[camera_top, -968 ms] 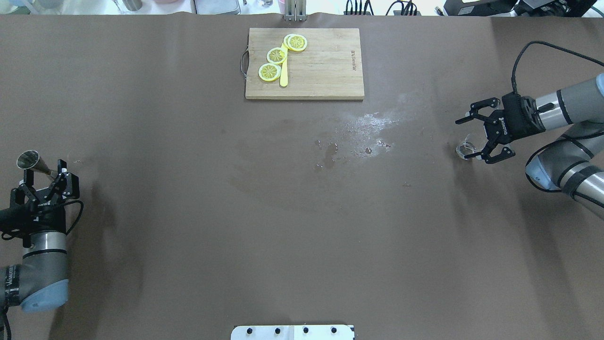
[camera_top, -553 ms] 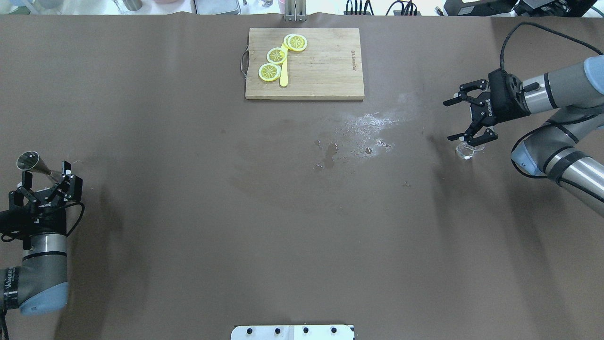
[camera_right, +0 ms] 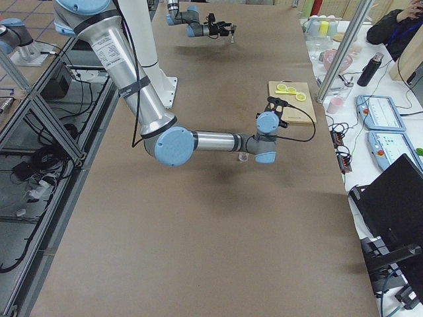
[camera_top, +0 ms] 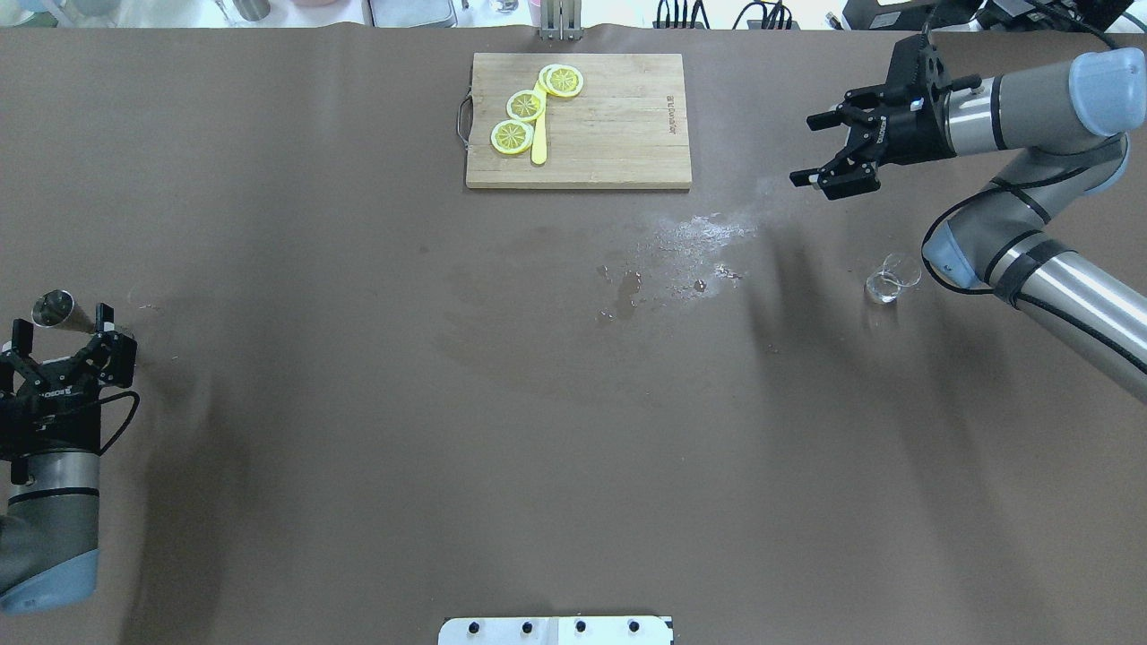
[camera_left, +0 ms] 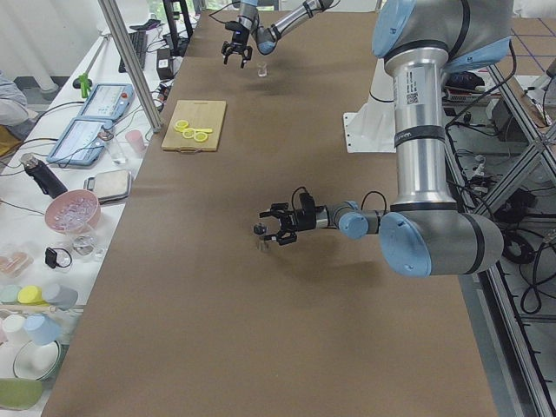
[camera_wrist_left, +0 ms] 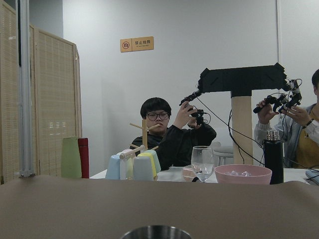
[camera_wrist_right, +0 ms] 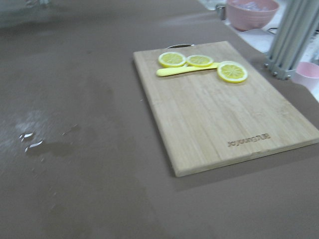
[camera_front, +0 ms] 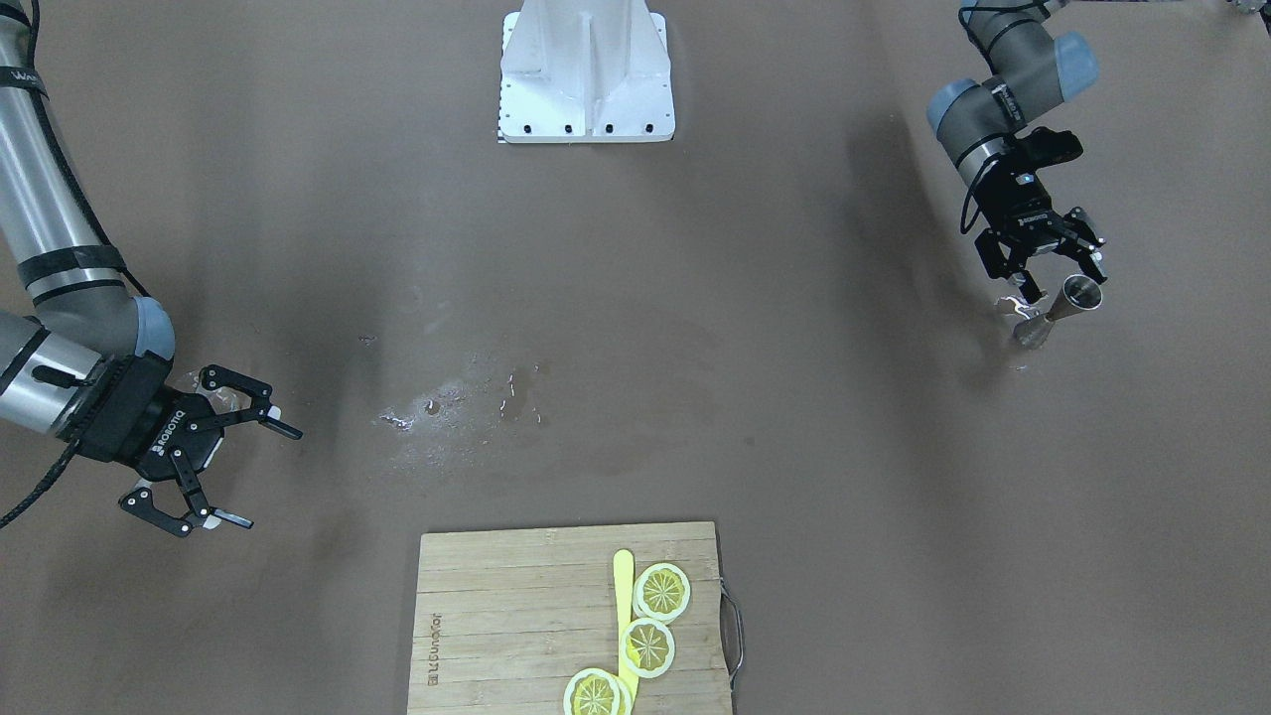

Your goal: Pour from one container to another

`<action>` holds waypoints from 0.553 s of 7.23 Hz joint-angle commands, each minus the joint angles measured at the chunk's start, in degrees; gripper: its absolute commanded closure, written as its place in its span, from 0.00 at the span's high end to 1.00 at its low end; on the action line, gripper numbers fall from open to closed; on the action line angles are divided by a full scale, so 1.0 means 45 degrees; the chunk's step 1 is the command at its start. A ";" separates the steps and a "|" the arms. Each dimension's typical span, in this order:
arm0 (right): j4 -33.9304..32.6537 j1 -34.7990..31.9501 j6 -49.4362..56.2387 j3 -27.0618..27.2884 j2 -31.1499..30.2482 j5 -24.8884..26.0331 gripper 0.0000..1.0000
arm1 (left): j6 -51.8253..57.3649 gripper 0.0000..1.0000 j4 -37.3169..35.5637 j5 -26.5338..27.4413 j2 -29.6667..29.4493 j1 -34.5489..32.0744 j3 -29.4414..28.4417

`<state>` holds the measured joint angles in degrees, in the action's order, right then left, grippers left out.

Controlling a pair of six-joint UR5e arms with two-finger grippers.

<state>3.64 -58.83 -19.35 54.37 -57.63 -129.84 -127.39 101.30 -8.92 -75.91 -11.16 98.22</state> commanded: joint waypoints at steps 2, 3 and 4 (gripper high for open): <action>-0.4243 -0.0906 -0.1461 0.0745 0.0696 0.1820 1.00 | 0.0164 0.98 -0.0185 -0.0009 0.1317 0.0058 0.2167; -0.6953 -0.1318 -0.1461 0.0865 0.1045 0.1918 1.00 | 0.0493 0.97 -0.0670 0.0010 0.1574 0.0407 0.3029; -0.9319 -0.1593 -0.1461 0.0925 0.1281 0.2132 1.00 | 0.1057 0.97 -0.0771 -0.0009 0.1480 0.0681 0.3714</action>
<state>-25.43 -64.21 -25.84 57.93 -53.26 -121.31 -124.96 98.89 -8.92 -69.65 -9.48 110.87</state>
